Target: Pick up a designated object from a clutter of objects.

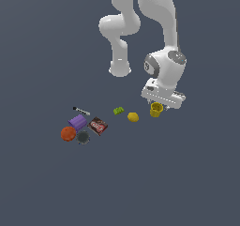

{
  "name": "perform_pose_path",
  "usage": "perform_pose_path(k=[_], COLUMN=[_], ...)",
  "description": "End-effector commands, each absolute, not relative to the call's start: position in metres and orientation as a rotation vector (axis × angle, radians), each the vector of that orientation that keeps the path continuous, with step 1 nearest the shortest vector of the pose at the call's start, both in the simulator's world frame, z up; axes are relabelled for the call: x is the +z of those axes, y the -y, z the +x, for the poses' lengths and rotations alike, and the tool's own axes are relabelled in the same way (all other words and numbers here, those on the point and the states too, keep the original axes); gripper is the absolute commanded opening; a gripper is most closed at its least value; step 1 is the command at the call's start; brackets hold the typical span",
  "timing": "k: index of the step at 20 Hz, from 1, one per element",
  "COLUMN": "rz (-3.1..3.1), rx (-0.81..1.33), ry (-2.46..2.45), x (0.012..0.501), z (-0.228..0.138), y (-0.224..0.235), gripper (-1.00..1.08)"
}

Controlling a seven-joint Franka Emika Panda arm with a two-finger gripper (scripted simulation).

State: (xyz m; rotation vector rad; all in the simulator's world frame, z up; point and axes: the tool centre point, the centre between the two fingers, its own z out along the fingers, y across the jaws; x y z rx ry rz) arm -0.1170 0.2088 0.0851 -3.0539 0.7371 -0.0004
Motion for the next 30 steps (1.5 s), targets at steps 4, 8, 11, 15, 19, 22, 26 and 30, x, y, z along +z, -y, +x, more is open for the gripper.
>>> perform_pose_path(k=[4,8,11,15,19,22,26,30], rz=[-3.053,-3.053,-3.053,-3.053,-3.053,-3.052,-3.052,-3.052], rx=[0.001,0.001,0.001,0.001,0.001,-0.002,-0.002,-0.002], ry=[-0.739,-0.739,-0.74,-0.74,-0.74,-0.738,-0.738,-0.738], x=[0.062,0.052,0.05,0.05,0.05,0.051,0.054,0.065], z=[-0.118,-0.118,-0.118,-0.118,-0.118,-0.118,-0.115,-0.109], y=[-0.209,-0.209,-0.209,-0.209,-0.209,-0.21,-0.208,-0.202], gripper=[1.0,1.0,1.0,-1.0,-1.0,-1.0,-1.0,-1.0])
